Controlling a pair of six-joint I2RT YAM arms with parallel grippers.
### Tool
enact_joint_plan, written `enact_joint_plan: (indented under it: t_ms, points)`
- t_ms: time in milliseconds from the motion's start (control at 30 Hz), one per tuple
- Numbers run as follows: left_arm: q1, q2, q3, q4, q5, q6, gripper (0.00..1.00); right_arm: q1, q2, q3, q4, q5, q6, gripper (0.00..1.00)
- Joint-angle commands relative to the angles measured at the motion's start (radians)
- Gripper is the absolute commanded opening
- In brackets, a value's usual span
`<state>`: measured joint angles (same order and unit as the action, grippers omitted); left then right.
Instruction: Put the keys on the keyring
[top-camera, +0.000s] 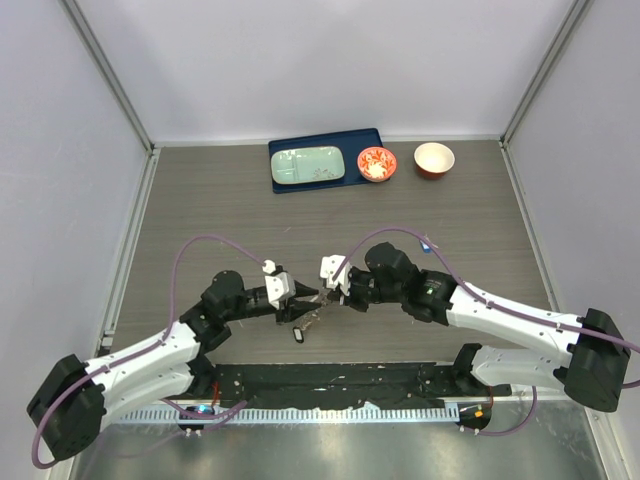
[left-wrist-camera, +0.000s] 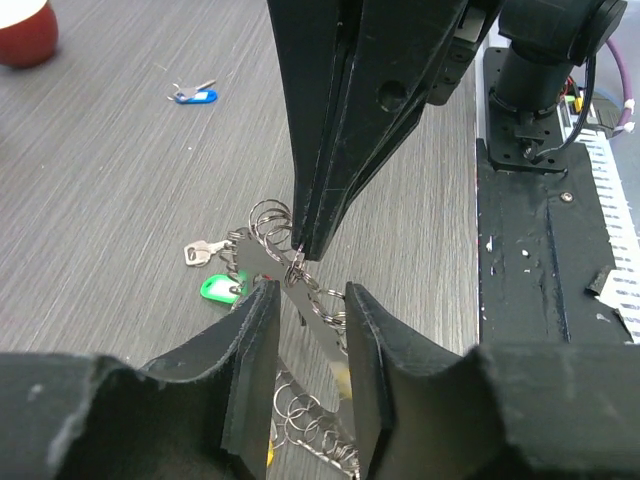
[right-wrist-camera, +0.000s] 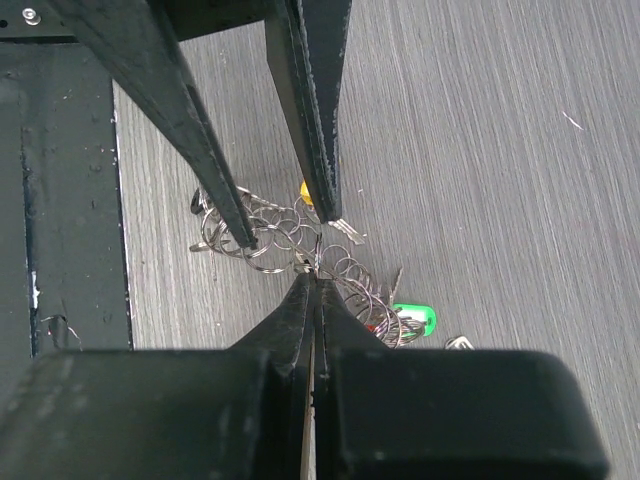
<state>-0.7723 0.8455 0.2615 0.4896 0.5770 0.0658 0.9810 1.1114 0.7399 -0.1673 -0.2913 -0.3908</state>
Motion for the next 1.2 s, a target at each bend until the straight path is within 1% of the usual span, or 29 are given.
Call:
enact_joint_plan:
  t_ms: [0,167,433,733,933,1167]
  points:
    - [-0.002,0.018,0.048,0.061,0.027,0.029,0.33,0.008,-0.033,0.0,0.055,-0.031,-0.01,0.01]
    - [-0.002,0.027,0.053,0.063,0.017,0.031,0.3,0.01,-0.033,-0.002,0.054,-0.037,-0.01,0.01]
    - [-0.002,0.023,0.05,0.055,-0.017,0.026,0.3,0.013,-0.036,-0.002,0.052,-0.039,-0.011,0.01]
    - [-0.002,0.078,0.081,0.035,0.024,0.031,0.28,0.018,-0.035,0.001,0.049,-0.037,-0.011,0.01]
    - [-0.002,0.083,0.093,0.035,0.041,0.029,0.25,0.016,-0.033,0.001,0.049,-0.037,-0.011,0.01]
    - [-0.002,0.093,0.102,-0.02,0.044,0.037,0.24,0.016,-0.041,0.003,0.048,-0.034,-0.014,0.01]
